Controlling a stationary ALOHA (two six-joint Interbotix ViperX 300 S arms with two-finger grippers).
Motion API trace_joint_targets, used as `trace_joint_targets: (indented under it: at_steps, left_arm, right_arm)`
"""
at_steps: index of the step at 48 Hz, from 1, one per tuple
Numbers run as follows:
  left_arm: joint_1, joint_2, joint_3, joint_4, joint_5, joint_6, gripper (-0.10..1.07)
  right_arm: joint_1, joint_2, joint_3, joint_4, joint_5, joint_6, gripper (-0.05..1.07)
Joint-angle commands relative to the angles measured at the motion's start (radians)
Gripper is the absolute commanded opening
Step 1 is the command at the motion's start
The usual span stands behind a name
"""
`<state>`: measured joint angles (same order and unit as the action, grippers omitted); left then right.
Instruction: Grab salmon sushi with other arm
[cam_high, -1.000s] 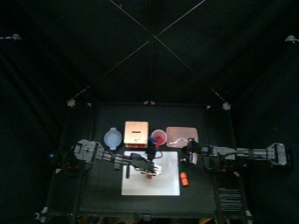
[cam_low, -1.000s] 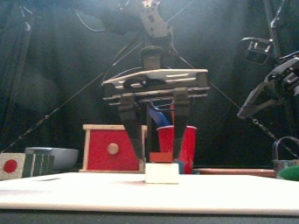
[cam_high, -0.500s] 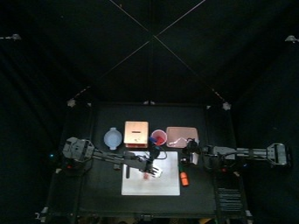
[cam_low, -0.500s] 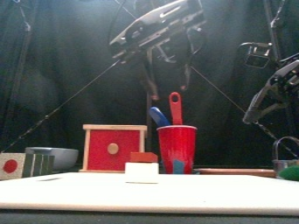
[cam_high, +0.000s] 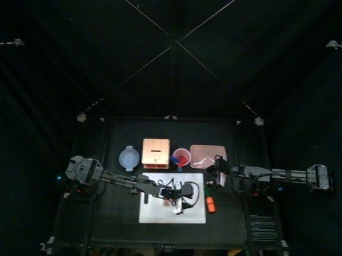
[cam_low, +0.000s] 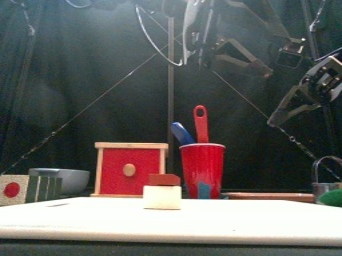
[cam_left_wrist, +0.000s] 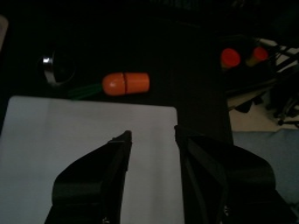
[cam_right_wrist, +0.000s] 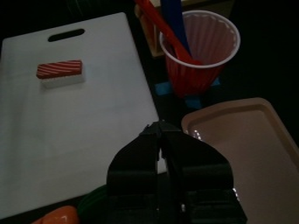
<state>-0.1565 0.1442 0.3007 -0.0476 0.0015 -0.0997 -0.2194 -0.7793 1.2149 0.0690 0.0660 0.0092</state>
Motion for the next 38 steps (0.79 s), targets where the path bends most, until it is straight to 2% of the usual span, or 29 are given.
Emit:
trace_joint_targets:
  at_steps: [1, 5, 10, 15, 19, 24, 30, 38]
  left_arm:
    - [0.003, -0.109, 0.115, 0.015, -0.202, 0.066, 0.81]
    - [0.008, -0.166, 0.247, 0.026, -0.354, 0.1, 0.81]
    - [0.011, -0.236, 0.385, 0.031, -0.453, 0.106, 0.81]
    - [0.028, -0.314, 0.495, 0.06, -0.476, 0.12, 0.81]
    - [0.044, -0.399, 0.584, 0.138, -0.508, 0.146, 0.81]
    - [0.063, -0.509, 0.684, 0.195, -0.572, 0.173, 0.81]
    - [0.097, -0.624, 0.79, 0.176, -0.595, 0.172, 0.81]
    - [0.13, -0.738, 0.874, 0.137, -0.594, 0.178, 0.81]
  right_arm:
    - [-0.006, -0.008, -0.028, 0.014, -0.011, 0.0, 0.02]
    - [-0.006, -0.014, -0.037, 0.029, -0.011, 0.0, 0.02]
    - [-0.006, -0.021, -0.051, 0.051, -0.026, 0.0, 0.02]
    - [0.0, -0.026, -0.069, 0.046, -0.057, -0.002, 0.02]
    - [0.018, -0.031, -0.092, 0.035, -0.089, -0.003, 0.02]
    - [0.063, -0.035, -0.115, 0.005, -0.141, -0.006, 0.02]
    - [0.115, -0.035, -0.115, -0.063, -0.229, -0.005, 0.02]
    - [0.124, -0.028, -0.098, -0.124, -0.311, -0.003, 0.02]
